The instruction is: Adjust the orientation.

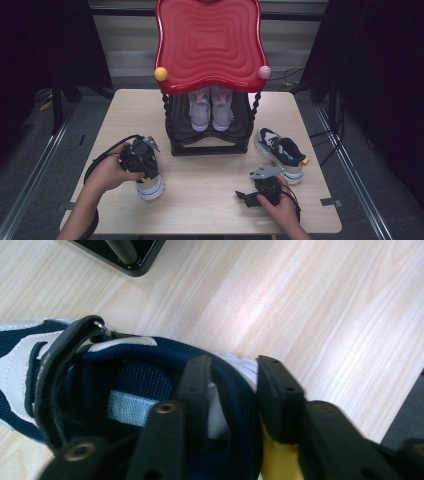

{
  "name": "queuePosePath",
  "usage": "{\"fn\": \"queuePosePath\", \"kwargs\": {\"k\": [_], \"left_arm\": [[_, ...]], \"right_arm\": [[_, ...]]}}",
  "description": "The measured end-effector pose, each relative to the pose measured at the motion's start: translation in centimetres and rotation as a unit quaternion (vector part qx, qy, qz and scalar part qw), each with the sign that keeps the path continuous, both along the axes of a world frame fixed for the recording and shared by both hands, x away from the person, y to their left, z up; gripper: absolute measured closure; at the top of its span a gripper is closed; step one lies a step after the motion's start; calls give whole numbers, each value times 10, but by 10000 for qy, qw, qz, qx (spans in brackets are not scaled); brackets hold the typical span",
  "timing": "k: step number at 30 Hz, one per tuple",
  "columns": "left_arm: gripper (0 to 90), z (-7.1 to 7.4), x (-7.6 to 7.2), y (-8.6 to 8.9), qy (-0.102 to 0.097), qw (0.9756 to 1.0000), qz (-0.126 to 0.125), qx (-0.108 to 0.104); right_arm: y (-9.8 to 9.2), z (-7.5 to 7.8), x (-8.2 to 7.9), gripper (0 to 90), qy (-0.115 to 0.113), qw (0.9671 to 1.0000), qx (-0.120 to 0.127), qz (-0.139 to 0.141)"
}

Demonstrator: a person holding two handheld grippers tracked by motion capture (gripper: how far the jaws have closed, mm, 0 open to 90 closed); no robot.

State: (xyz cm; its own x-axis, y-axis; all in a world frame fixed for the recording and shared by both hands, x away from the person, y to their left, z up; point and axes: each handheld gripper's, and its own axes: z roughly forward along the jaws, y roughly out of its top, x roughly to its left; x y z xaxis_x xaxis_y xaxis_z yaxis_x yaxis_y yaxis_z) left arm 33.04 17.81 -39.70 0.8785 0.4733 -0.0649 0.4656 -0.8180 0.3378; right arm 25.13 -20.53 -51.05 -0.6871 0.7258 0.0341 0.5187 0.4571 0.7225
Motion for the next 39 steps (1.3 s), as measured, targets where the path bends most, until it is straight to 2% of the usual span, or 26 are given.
{"fn": "queuePosePath", "kwargs": {"k": [4,6,9,13,17,19,20,24,28,29,30,31,32,34,35,36,37,39], "left_arm": [[728,0,2,0,110,9994,305,-118],[734,0,1,-3,-4,9989,425,-195],[738,-1,3,-4,-63,9975,608,-345],[738,-3,5,-7,-115,9964,721,-426],[692,-2,5,-6,-139,9975,548,-417],[599,-1,5,-6,-146,9982,529,-239],[540,-1,6,-6,-68,9990,434,-106],[507,-1,6,-7,107,9995,291,76],[468,2,9,-7,82,9994,244,239],[454,1,10,-7,66,9994,257,239],[439,2,11,-7,130,9993,257,244],[416,3,12,-7,197,9994,238,158],[394,5,12,-7,232,9993,272,-85],[383,9,12,-7,249,9991,275,-209],[375,11,11,-6,212,9992,267,-185],[369,14,10,-6,243,9994,234,-69],[361,14,9,-6,222,9995,200,-81],[357,13,6,-5,259,9996,113,31]], "right_arm": [[0,0,0,135,3,10000,-8,-2],[0,0,0,134,3,10000,-8,-3],[0,0,0,135,4,10000,-8,-4],[0,0,0,135,2,10000,-7,-3],[0,0,0,134,4,10000,-8,-1],[0,0,0,134,4,10000,-1,-2],[0,0,0,134,4,10000,0,-1],[0,0,0,135,15,10000,1,-8],[0,0,0,134,6,10000,-1,-3],[0,0,0,135,5,10000,0,-1],[0,0,0,135,1,10000,0,0],[0,0,0,135,16,10000,1,-9],[0,0,0,135,4,10000,0,-2],[0,0,0,135,14,10000,1,-9],[0,0,0,135,3,10000,0,-1],[0,0,0,134,0,10000,0,0],[0,0,0,135,4,10000,0,-2],[0,0,0,135,5,10000,0,-3]]}}
